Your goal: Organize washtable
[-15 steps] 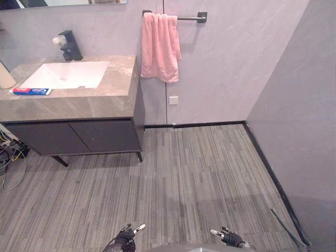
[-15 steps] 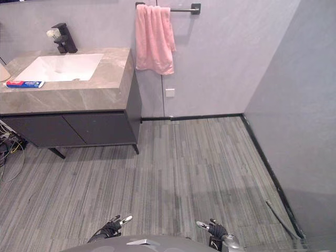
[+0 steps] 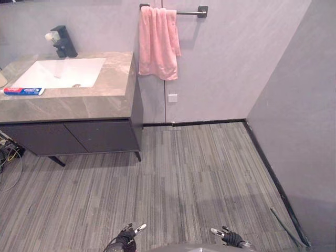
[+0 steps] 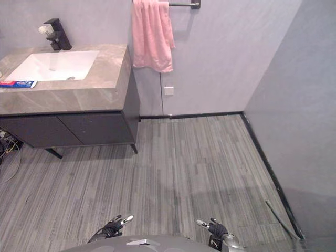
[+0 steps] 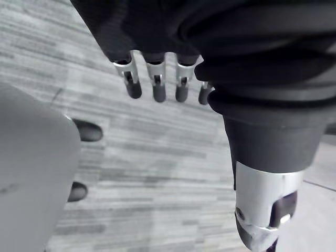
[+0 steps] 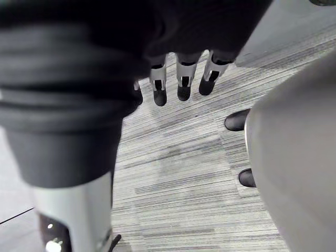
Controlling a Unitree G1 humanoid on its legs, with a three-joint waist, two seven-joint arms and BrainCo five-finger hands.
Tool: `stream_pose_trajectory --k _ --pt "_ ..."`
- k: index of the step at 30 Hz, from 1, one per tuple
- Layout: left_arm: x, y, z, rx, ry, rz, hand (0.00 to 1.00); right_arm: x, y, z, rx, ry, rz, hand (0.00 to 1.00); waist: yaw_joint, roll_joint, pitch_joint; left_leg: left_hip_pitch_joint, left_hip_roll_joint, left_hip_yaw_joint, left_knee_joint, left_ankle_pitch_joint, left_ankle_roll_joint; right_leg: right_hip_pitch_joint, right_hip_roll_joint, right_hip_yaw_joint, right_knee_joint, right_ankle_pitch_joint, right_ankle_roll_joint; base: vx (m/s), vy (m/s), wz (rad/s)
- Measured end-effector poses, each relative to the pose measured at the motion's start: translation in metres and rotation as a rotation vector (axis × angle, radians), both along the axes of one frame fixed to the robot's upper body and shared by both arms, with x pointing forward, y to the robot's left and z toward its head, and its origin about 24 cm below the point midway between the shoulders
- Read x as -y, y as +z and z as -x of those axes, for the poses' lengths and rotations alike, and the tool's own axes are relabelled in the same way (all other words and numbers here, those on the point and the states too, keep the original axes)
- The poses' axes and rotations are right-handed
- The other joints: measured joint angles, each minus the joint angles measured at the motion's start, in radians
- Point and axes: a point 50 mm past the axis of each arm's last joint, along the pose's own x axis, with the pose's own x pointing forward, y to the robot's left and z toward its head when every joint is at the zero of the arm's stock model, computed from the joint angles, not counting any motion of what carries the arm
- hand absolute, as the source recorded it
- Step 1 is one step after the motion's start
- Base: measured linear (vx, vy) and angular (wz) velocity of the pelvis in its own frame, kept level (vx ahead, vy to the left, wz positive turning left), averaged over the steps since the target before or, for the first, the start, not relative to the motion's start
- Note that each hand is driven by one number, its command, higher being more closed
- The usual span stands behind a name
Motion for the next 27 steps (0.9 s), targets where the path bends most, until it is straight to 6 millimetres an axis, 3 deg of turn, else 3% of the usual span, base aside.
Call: stream_pose_trajectory --k 27 --pt "0.0005 -0.0005 0.0013 -0.005 -0.013 0.008 0.00 -0.0026 0.0005 -0.0034 0.004 0.039 0.001 0.00 -0.018 0.000 0.001 0.000 0.000 0.009 0.013 -0.019 0.002 -0.003 -0.001 0.003 0.011 -0.016 0.000 0.00 -0.001 0.00"
